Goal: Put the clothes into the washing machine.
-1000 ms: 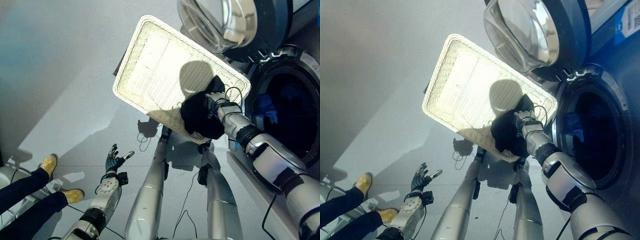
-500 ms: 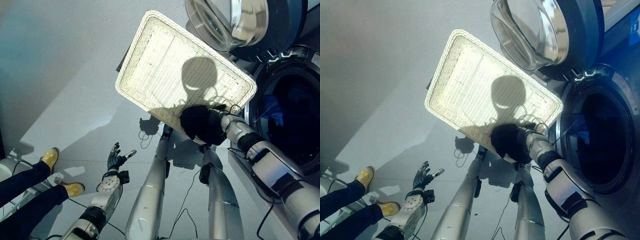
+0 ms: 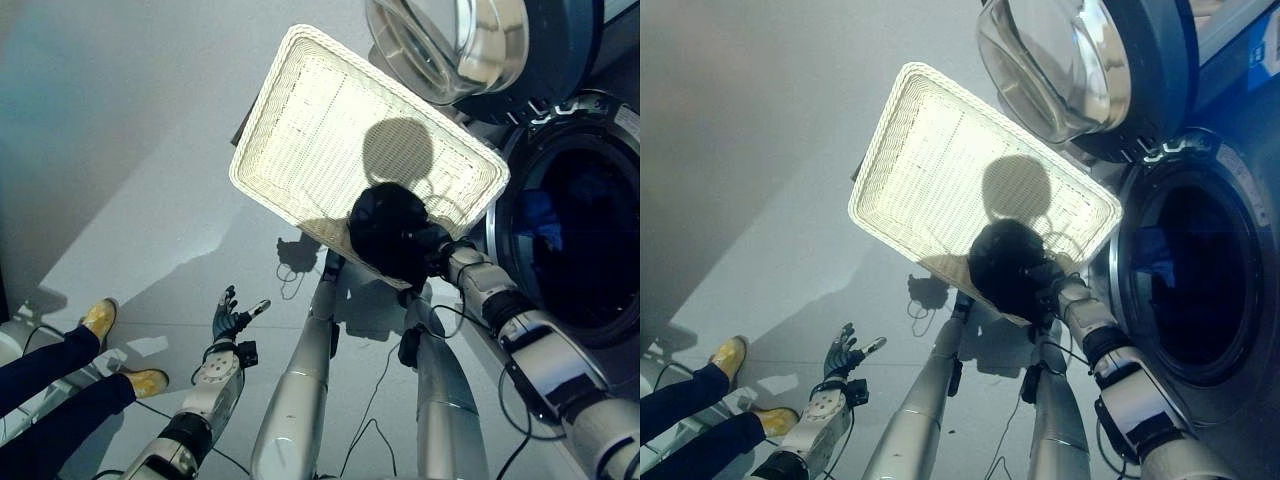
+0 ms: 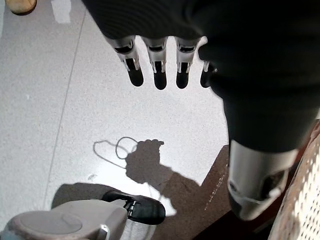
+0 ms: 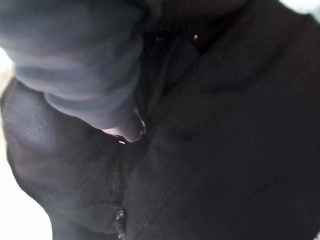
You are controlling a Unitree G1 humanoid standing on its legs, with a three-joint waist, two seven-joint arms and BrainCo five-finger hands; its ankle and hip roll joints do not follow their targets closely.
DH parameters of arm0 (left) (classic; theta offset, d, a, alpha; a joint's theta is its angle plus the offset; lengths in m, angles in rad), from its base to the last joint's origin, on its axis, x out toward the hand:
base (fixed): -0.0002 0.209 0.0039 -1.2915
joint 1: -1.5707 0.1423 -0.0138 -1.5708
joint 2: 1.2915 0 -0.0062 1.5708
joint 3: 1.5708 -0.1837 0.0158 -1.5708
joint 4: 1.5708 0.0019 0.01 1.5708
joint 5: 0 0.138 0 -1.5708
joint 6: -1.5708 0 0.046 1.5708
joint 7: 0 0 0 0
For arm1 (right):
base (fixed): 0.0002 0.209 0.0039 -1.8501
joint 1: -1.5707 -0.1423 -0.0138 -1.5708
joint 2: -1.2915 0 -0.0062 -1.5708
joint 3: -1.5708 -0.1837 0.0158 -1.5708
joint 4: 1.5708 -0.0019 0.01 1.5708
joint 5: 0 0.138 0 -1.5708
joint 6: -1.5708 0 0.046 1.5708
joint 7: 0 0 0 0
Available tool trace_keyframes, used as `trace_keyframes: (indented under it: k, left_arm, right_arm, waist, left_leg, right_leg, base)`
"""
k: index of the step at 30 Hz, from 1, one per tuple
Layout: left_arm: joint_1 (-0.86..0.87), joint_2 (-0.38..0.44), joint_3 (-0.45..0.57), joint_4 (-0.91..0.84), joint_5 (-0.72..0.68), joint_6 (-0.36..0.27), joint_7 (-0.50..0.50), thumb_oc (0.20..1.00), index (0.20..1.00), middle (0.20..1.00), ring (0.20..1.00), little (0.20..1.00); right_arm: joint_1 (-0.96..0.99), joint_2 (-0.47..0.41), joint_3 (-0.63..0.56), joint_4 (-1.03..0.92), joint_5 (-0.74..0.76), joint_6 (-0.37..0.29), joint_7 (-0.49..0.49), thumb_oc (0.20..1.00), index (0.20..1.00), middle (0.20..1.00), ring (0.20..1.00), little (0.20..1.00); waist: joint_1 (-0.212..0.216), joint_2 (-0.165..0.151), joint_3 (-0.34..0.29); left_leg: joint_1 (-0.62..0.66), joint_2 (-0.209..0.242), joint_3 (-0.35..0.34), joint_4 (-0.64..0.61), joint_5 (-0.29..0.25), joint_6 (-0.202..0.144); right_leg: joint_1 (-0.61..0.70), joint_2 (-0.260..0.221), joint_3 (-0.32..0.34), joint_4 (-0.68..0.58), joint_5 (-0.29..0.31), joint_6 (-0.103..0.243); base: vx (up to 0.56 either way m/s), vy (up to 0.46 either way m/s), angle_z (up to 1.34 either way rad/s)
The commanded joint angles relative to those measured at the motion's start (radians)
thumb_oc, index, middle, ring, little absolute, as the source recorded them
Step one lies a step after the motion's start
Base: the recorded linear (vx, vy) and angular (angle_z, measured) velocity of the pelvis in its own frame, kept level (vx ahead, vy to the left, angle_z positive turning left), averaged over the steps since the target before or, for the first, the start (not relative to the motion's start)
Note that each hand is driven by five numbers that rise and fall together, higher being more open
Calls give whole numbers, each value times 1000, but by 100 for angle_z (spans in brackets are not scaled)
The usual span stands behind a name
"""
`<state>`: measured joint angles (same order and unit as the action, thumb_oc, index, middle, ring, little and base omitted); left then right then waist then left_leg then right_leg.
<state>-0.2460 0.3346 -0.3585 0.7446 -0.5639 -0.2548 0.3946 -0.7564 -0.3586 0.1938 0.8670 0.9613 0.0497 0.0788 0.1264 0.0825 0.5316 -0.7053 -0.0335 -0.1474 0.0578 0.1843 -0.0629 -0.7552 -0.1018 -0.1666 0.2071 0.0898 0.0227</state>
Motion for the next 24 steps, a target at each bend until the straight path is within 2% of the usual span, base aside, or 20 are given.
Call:
trace_keyframes:
  k: [1,4,7,9,10,13,14,15,16,18,19,20,21,22,23,24]
  left_arm:
    - [45,-45,51,36,-1,-45,34,1000,1000,1000,1000,1000]
    - [57,-46,57,50,-8,-58,38,1000,1000,1000,1000,1000]
    - [65,-44,67,67,-10,-77,38,1000,1000,1000,1000,1000]
    - [66,-42,70,76,-12,-83,37,1000,1000,1000,1000,1000]
    - [67,-36,75,83,-11,-85,31,1000,1000,1000,1000,1000]
    - [67,-28,80,94,-11,-90,25,1000,1000,1000,1000,1000]
    - [70,-23,81,99,-11,-91,22,1000,1000,1000,1000,1000]
    - [64,-14,83,102,-15,-92,21,1000,1000,1000,1000,1000]
    - [61,-5,82,100,-21,-88,22,1000,1000,1000,1000,1000]
    - [56,4,77,100,-32,-83,24,1000,1000,1000,1000,1000]
    - [49,10,72,103,-38,-78,25,1000,1000,1000,1000,1000]
    - [42,12,65,104,-43,-75,27,1000,1000,1000,1000,1000]
    - [31,19,56,99,-47,-62,31,1000,1000,1000,1000,1000]
    - [28,21,52,96,-37,-52,28,1000,1000,1000,1000,1000]
    - [26,20,50,94,-32,-50,29,1000,1000,1000,1000,1000]
    - [21,23,41,90,-26,-41,30,1000,1000,1000,1000,1000]
  right_arm:
    - [77,-3,-40,-147,310,-80,49,200,200,200,200,200]
    - [136,16,-79,-242,490,-115,66,200,200,200,200,200]
    - [180,19,-148,-307,678,-166,125,200,200,200,200,200]
    - [189,17,-182,-326,730,-184,140,200,200,200,200,200]
    - [186,2,-222,-337,787,-222,148,200,200,200,200,200]
    - [167,-34,-301,-329,873,-270,112,200,200,200,200,200]
    - [160,-47,-330,-320,893,-318,79,200,200,200,200,200]
    - [137,-80,-377,-305,920,-374,27,200,200,200,200,200]
    - [113,-114,-427,-287,928,-462,-57,200,200,200,200,200]
    - [79,-157,-462,-269,938,-545,-134,200,200,200,200,200]
    - [47,-196,-488,-247,930,-618,-213,200,200,200,200,200]
    - [25,-222,-501,-236,920,-657,-253,200,200,200,200,200]
    - [-7,-267,-513,-205,921,-740,-309,200,200,200,200,200]
    - [-42,-303,-524,-194,969,-856,-332,200,200,200,200,200]
    - [-59,-315,-531,-191,994,-906,-326,200,200,200,200,200]
    - [-91,-336,-547,-196,1011,-1090,-323,200,200,200,200,200]
  waist:
    - [-48,24,-12]
    - [-75,15,-12]
    - [-105,9,-12]
    - [-114,7,-12]
    - [-122,7,-12]
    - [-129,9,-12]
    - [-132,9,-12]
    - [-136,10,-12]
    - [-139,10,-12]
    - [-139,10,-12]
    - [-139,9,-12]
    - [-137,10,-12]
    - [-132,10,-12]
    - [-126,12,-12]
    - [-124,12,-12]
    - [-121,16,-12]
  left_leg:
    - [6,-59,83,11,17,50]
    - [24,-60,101,23,-3,55]
    - [28,-58,123,24,-4,59]
    - [34,-57,129,21,-5,61]
    - [43,-51,137,12,-4,59]
    - [63,-43,147,-6,-5,56]
    - [77,-41,147,-11,-14,55]
    - [75,-40,150,-17,-5,54]
    - [83,-38,152,-21,-7,52]
    - [88,-37,152,-19,-10,50]
    - [90,-37,152,-16,-12,49]
    - [88,-37,151,-12,-14,49]
    - [83,-37,148,-3,-16,47]
    - [91,-38,144,1,-29,47]
    - [83,-39,143,3,-20,47]
    - [80,-41,137,7,-20,46]
  right_leg:
    - [31,52,40,-20,66,39]
    - [38,56,64,-22,67,39]
    - [35,62,88,-35,87,39]
    - [39,65,99,-39,89,40]
    - [46,65,107,-44,91,42]
    - [60,67,117,-52,89,44]
    - [73,68,120,-52,79,46]
    - [70,70,124,-60,94,46]
    - [76,71,126,-64,95,46]
    - [82,72,128,-68,96,45]
    - [86,71,127,-68,95,44]
    - [87,72,127,-68,94,43]
    - [87,70,123,-63,90,41]
    - [99,70,120,-59,73,39]
    - [95,70,118,-60,80,38]
    - [97,72,114,-55,74,36]
  base:
    - [0,51,-14]
    - [2,63,-21]
    - [5,45,-19]
    - [-1,23,-28]
    - [16,22,-30]
    - [30,3,-22]
    - [28,-25,-20]
    - [32,-42,-15]
    - [13,-47,-13]
    - [34,-34,-11]
    - [40,-37,-10]
    - [55,-73,-6]
    - [89,-106,-4]
    - [57,-116,-2]
    - [53,-135,-2]
    - [21,-117,-4]
